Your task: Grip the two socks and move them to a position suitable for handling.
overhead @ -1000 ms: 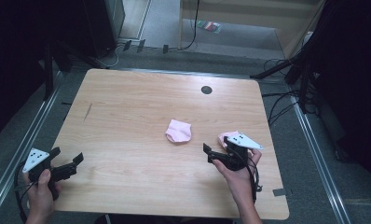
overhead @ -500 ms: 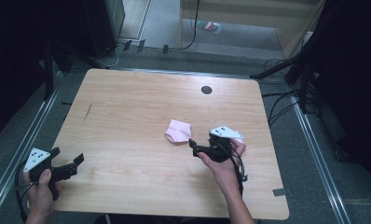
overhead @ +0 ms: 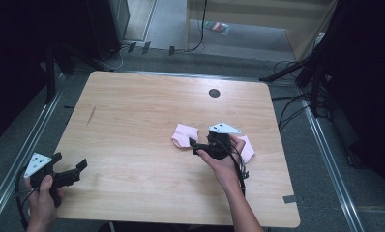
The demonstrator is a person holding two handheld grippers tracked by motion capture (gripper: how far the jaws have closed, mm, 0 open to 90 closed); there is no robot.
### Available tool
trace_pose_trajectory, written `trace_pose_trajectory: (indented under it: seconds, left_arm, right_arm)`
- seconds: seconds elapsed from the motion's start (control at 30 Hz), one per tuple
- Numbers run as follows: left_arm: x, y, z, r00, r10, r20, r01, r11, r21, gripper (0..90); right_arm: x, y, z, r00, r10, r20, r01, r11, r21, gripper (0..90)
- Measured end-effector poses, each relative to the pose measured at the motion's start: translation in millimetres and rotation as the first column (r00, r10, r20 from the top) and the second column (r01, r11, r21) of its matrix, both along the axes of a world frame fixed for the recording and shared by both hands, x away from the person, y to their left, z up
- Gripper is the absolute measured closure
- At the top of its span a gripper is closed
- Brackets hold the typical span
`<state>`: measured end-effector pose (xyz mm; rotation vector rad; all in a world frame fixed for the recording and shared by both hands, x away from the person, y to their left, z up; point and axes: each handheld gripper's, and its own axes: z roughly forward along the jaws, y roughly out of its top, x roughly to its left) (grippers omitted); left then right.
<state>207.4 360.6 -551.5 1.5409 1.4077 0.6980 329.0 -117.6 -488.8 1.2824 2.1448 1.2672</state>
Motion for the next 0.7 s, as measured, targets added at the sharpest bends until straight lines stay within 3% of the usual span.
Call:
trace_pose_trajectory:
  seconds: [0.7]
  left_arm:
    - [0.7, 1.9, -0.3, 1.0000, -0.003, -0.004, 0.003, 0.9998, -0.019, 0.0]
  right_arm:
    - [28.5, 29.6, -16.0, 0.9982, 0.010, -0.058, -0.013, 0.999, -0.045, 22.6]
